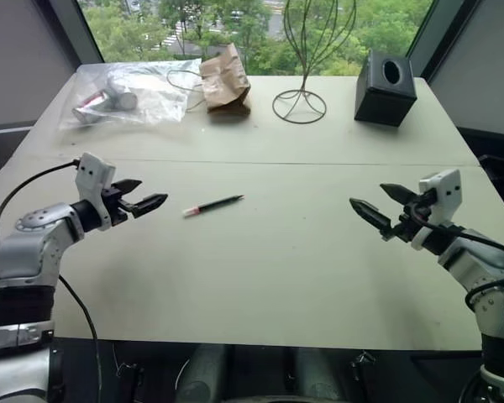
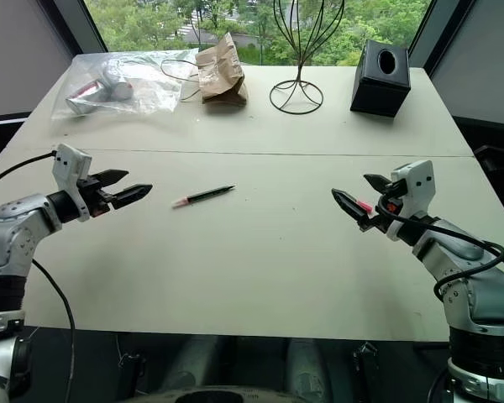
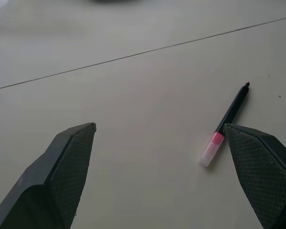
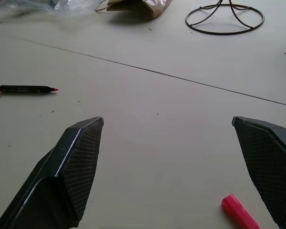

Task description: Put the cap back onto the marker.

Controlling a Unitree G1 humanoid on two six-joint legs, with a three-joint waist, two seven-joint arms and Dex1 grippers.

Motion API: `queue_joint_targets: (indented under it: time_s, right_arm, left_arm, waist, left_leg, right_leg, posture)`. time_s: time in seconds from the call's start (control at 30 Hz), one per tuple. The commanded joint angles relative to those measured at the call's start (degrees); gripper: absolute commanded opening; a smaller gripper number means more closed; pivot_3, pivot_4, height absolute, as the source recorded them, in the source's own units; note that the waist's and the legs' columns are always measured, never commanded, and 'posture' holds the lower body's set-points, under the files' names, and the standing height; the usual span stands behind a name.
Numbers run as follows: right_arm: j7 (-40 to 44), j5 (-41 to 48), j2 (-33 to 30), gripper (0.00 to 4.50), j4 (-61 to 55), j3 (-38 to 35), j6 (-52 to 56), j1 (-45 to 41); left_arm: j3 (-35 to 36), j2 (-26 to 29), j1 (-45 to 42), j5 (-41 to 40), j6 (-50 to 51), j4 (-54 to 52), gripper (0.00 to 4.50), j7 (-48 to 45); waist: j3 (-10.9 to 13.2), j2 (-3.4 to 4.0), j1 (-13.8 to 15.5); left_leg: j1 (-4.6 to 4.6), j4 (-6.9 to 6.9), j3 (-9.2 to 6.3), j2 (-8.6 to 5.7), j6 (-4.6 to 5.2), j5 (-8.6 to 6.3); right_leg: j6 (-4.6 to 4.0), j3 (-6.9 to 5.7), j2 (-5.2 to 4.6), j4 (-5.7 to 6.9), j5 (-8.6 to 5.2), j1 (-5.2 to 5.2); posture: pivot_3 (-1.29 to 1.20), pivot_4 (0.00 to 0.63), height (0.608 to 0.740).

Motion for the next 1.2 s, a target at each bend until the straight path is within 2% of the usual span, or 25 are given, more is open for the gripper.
queue_joint_targets:
  time_s: [0.03, 0.27, 0.43, 0.7, 0.93, 1.2]
  right_arm:
    - [-0.2, 0.2, 0.5, 4.50, -1.3, -0.7, -1.4, -1.3]
    - [-0.3, 0.1, 0.1, 4.50, -1.0, -1.1, -1.5, -1.7]
    - [0.1, -1.5, -0.9, 4.50, -0.3, -0.9, -2.4, -2.4]
    - [-0.6, -4.7, -1.1, 4.50, 1.5, 0.1, -3.2, -4.9]
    - [-2.0, -4.3, -0.5, 4.50, -1.3, -1.1, -2.7, -2.3]
    - [-4.6, -3.1, 0.8, 4.50, -3.0, -2.0, -1.1, -0.9]
  left_arm:
    - [1.8, 0.5, -1.2, 0.1, -2.4, -0.4, 4.49, 0.0]
    - [0.5, 1.0, -1.9, 0.0, -3.1, 0.4, 4.49, -2.0]
    - [-3.3, 1.9, -5.4, 3.1, -6.9, 4.5, 4.49, -6.7]
    - [-13.7, -2.7, -19.6, 12.6, -22.3, 25.8, 4.49, -17.0]
    - [-17.5, -6.1, -31.5, 18.2, -30.4, 43.1, 4.49, -23.4]
    - [-18.7, -11.5, -37.1, 21.6, -35.5, 51.9, 4.49, -27.1]
  waist:
    - [0.0, 0.00, 0.0]
    - [0.0, 0.00, 0.0]
    - [0.0, 0.00, 0.1]
    - [0.0, -0.01, 0.0]
    - [0.1, -0.16, 0.0]
    - [0.1, -0.17, -0.1]
  left_leg:
    - [0.00, 0.00, 0.00, 0.00, 0.00, 0.00]
    - [0.01, 0.00, 0.00, 0.00, 0.00, 0.00]
    - [0.01, 0.01, 0.01, 0.00, 0.00, 0.00]
    - [0.01, 0.17, 0.07, -0.06, 0.02, 0.01]
    - [-0.01, 0.22, 0.28, -0.08, 0.03, 0.01]
    - [-0.02, 0.52, 0.32, -0.05, 0.11, -0.04]
  right_leg:
    - [0.00, 0.00, 0.00, 0.00, 0.00, 0.00]
    - [0.07, 0.00, 0.01, 0.01, 0.04, 0.00]
    - [0.07, -0.01, 0.03, 0.02, 0.04, 0.01]
    - [0.11, -0.01, 0.04, 0.08, 0.07, 0.07]
    - [0.16, -0.05, 0.16, 0.28, 0.08, 0.01]
    - [0.18, -0.03, 0.14, 0.40, 0.08, 0.09]
  posture:
    - [0.00, 0.150, 0.740]
    - [0.00, 0.150, 0.740]
    - [0.00, 0.150, 0.740]
    - [0.00, 0.150, 0.740]
    - [0.00, 0.150, 0.740]
    - [0.00, 0.150, 0.740]
